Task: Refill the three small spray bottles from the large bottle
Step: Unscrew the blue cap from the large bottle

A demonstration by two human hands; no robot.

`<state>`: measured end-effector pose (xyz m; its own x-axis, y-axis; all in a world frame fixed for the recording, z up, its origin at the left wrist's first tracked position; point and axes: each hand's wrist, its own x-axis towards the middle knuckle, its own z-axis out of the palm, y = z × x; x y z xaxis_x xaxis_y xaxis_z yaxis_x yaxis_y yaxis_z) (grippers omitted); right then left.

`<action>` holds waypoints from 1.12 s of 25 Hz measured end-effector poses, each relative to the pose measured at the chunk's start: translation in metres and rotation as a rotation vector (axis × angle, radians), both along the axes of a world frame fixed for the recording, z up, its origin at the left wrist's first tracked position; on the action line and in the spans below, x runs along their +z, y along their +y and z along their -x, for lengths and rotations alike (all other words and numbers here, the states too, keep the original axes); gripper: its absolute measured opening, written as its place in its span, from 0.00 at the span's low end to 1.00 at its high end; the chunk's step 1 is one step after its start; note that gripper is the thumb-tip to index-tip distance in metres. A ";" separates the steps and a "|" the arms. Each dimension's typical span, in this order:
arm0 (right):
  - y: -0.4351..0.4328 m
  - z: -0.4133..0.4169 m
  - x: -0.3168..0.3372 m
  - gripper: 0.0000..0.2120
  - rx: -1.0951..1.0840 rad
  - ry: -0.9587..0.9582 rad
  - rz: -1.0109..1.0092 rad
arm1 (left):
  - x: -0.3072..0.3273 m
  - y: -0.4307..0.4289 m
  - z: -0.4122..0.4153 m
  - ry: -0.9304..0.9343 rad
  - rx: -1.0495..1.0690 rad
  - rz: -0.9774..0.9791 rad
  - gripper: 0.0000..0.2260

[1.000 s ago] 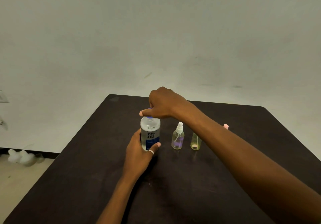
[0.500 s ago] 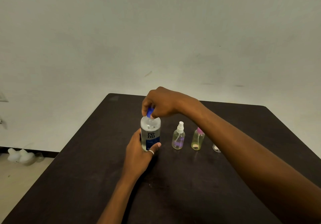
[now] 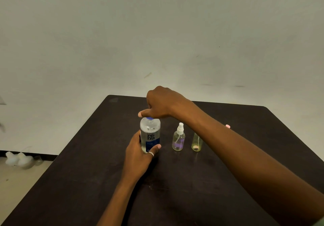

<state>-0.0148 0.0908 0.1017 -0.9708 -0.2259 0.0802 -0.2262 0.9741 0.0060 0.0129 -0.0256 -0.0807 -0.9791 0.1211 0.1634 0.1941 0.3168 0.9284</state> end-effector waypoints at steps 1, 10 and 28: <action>-0.002 -0.001 -0.002 0.23 0.003 0.008 -0.013 | 0.000 0.000 0.000 0.002 0.001 -0.002 0.34; 0.003 0.003 0.002 0.11 0.189 -0.158 0.015 | -0.002 0.000 0.002 0.005 -0.007 0.002 0.33; 0.001 0.001 -0.002 0.06 0.139 -0.125 -0.050 | -0.005 0.000 0.003 0.023 -0.012 -0.010 0.33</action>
